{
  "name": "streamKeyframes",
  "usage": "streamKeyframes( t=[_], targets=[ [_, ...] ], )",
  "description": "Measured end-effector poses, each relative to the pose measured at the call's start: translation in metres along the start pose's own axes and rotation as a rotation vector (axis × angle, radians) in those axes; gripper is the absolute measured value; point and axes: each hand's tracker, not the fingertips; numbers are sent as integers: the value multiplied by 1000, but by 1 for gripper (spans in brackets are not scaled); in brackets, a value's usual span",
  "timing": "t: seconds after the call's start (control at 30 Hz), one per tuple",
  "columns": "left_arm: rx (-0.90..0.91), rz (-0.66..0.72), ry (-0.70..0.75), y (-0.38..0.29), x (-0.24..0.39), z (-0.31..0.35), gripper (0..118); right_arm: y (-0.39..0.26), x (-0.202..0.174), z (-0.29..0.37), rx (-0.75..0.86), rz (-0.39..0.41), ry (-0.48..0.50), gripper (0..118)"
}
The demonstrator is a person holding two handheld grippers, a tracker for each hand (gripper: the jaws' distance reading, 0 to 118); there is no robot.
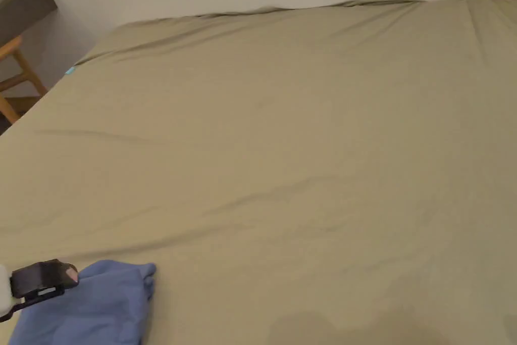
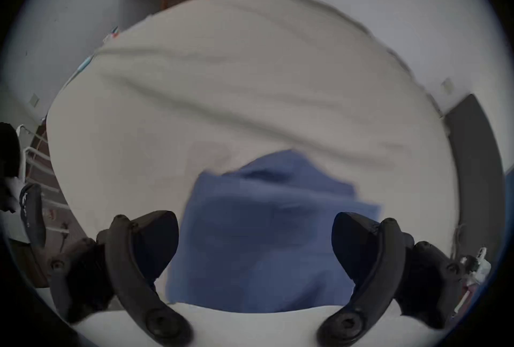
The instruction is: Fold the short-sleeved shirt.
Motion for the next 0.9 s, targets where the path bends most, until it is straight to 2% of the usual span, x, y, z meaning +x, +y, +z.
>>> streamKeyframes(
  t=[0.07,0.1,0.13,0.17,0.2,0.23,0.33,0.37,0.43,0.47,0.53,0.6,0.63,0.73,0.9],
  targets=[
    [62,-44,-51,16,32,24,116,15,0,6,72,97,-111,2],
    [107,-104,-60,20,64,42,107,28,-1,10,113,130,-193,2],
    [180,-186,-48,26,92,59,64,42,-5,18,172,148,-253,2],
    [264,-276,12,30,119,74,10,55,-8,27,237,147,-282,2],
    [364,-371,106,33,150,90,0,71,-10,39,330,139,-306,3],
    [474,-427,162,29,179,104,0,87,-18,55,429,136,-327,2],
    [637,-421,14,34,248,143,0,126,-51,97,672,189,-362,2],
    [674,-396,-16,43,261,151,0,137,-63,107,726,215,-376,2],
    [762,-432,-29,48,301,161,0,161,-87,117,822,295,-396,2],
    [774,-427,-39,48,317,161,0,170,-94,116,846,302,-408,2],
    [781,-379,-109,43,354,162,0,183,-108,118,827,269,-400,2],
    [765,-386,-183,30,374,160,0,177,-115,119,858,243,-333,2],
    [757,-393,-181,19,388,159,0,169,-118,118,886,238,-330,2],
    [768,-405,-149,-3,406,149,0,149,-127,103,868,292,-381,2],
    [709,-375,-184,-16,413,149,0,136,-129,82,778,303,-334,3]
  ],
)
